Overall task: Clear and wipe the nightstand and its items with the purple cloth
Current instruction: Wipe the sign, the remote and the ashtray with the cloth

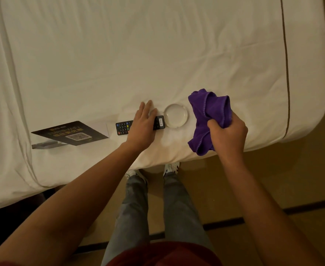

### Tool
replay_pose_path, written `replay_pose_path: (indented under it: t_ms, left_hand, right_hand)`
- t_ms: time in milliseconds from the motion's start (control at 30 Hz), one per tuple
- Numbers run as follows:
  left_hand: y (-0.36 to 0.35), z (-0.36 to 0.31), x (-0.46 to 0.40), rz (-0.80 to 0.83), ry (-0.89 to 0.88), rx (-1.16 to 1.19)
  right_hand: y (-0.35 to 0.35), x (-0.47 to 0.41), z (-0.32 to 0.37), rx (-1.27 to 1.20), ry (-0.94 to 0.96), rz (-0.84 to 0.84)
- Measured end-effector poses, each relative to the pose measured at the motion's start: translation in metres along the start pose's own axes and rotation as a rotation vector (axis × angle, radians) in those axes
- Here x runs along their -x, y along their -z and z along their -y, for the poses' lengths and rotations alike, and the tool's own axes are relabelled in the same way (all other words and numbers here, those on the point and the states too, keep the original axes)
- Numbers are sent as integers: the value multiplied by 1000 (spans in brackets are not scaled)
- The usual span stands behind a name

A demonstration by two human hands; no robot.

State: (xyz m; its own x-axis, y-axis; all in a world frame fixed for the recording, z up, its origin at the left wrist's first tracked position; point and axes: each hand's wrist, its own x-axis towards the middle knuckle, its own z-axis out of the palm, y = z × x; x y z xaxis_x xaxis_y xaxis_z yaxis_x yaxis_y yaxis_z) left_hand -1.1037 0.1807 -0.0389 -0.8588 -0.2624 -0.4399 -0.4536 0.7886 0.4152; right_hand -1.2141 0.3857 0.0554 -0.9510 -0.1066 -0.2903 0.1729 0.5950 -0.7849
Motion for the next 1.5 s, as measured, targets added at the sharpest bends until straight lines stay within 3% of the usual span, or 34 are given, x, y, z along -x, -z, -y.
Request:
replay_pose_path:
  t_ms: [200,533,700,800,867,1000,1067,1133,1233,1333,1400,1500]
  left_hand:
    - [2,10,7,-91,81,-49]
    - [8,14,1,-43,83,-92]
    - [11,-11,-13,-100,-135,16]
    - [5,-38,-27,-13,-255,-65]
    - [-3,-51,-35,51,-279,-156]
    - [-11,-58,-41,2,-263,-156]
    - [-7,-61,-38,-20,-199,-11]
    - [8,-66,-33,-34,-16,321]
    - [52,-77,-20,27,317,1141]
    - [90,-94,-4,64,434,1782]
    - [109,-107,3,45,425,2006]
    - [132,-125,9,-17,411,2113]
  right_hand:
    - [2,-5,0,-28,-9,-12]
    - [-3,-5,0,-29,-46,-13]
    - [1,-6,4,-46,-54,-44]
    - [6,-8,10,-83,-63,-66]
    - [10,-9,13,-95,-67,-72]
    - [18,-9,15,-106,-69,-96]
    - [20,-9,16,-113,-78,-104]
    - [22,-10,21,-143,-89,-115]
    - [23,-11,39,-220,-79,-113]
    - [17,-11,69,-302,-20,-81]
    - [10,-9,92,-323,85,-76]
    - [-8,-1,123,-291,287,-55]
